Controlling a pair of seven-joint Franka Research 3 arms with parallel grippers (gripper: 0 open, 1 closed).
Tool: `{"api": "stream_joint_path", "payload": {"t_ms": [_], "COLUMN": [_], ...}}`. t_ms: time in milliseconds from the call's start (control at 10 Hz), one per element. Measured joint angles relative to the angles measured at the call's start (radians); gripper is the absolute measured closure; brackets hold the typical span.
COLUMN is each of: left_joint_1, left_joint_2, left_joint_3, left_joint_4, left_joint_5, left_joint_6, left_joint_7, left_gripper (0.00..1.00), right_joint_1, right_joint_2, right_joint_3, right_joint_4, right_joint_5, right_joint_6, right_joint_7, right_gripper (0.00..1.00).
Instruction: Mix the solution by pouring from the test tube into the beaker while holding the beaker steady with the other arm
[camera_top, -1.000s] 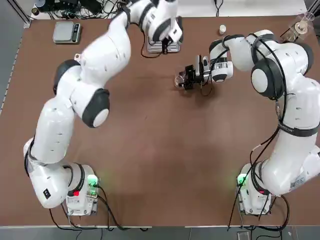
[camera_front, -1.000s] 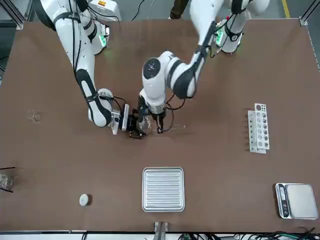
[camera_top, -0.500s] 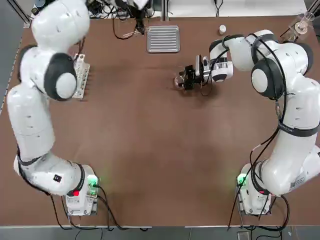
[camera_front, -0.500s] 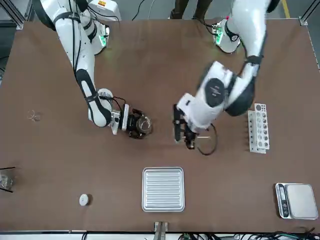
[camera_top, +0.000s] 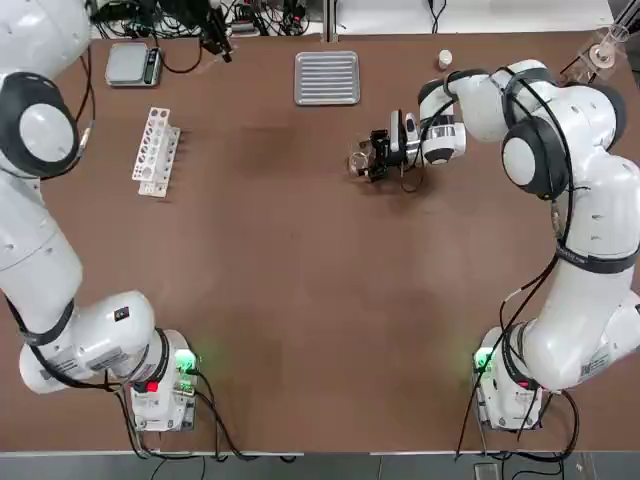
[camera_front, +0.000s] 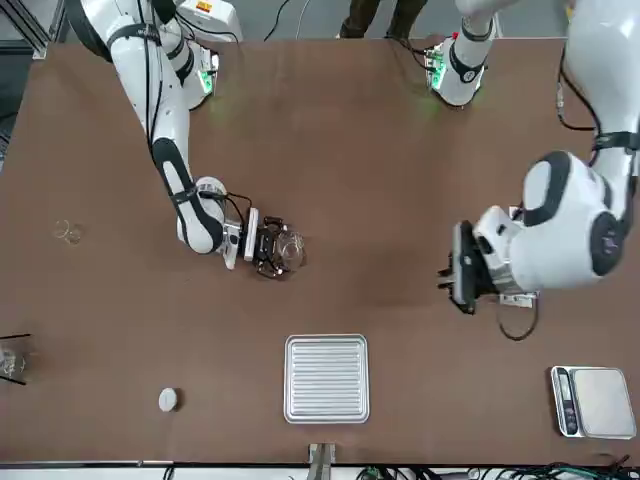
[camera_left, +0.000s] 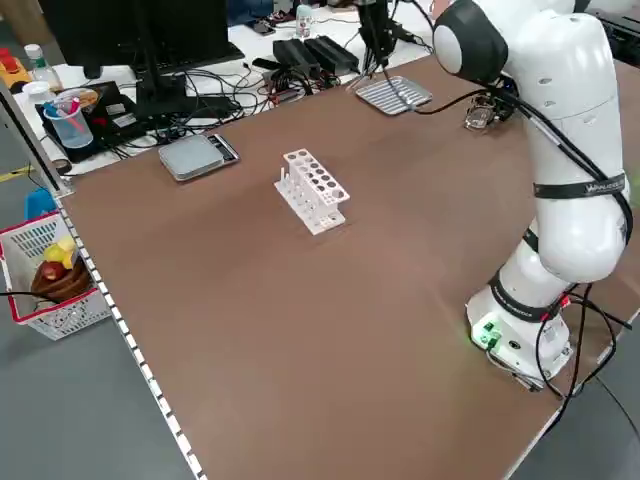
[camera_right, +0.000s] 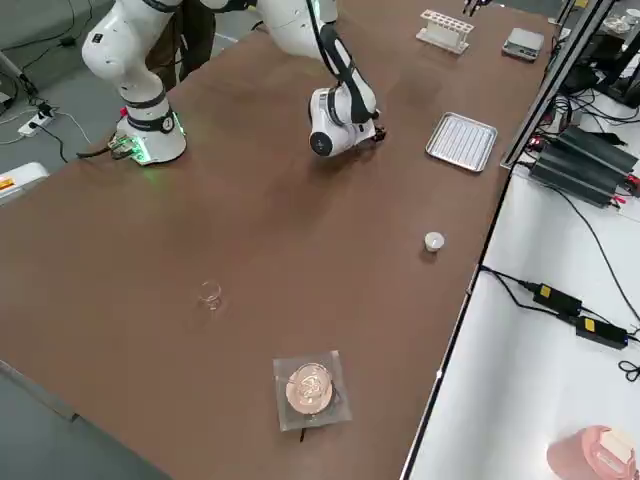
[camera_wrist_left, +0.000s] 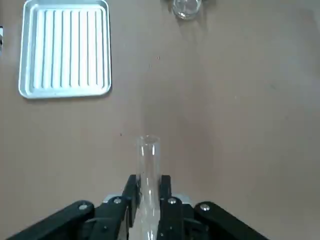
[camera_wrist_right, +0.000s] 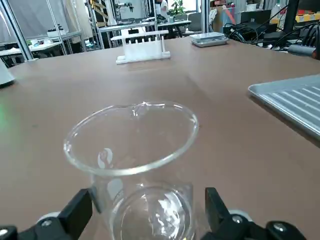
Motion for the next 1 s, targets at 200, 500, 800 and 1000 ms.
{"api": "stream_joint_path", "payload": {"t_ms": [200,500,800,1000], "left_joint_1": [0.121,0.264,0.361,0.459], "left_joint_2": [0.014,0.070,0.093,0.093], "left_joint_3": [-0.028,-0.031,-0.037,-0.067], "left_joint_4": [-0.006,-0.037,-0.091,-0.137], "left_joint_5": [-0.039,-0.175,-0.291,-0.318], "left_joint_6": [-0.055,-0.120,-0.228,-0.301], "left_joint_7": [0.146,0.370,0.490,0.553], "left_gripper": [0.78,0.78,0.78,0.78], "right_joint_1": [0.000,-0.002,-0.004,-0.005], "right_joint_2": [0.000,0.000,0.000,0.000], "right_joint_3": [0.001,0.001,0.001,0.002], "right_joint_4": [0.000,0.000,0.000,0.000], "right_joint_5": [0.001,0.001,0.002,0.002], "right_joint_6": [0.000,0.000,0.000,-0.001], "right_joint_7": [0.007,0.011,0.011,0.012], "right_gripper": [0.00,0.00,0.00,0.00]}}
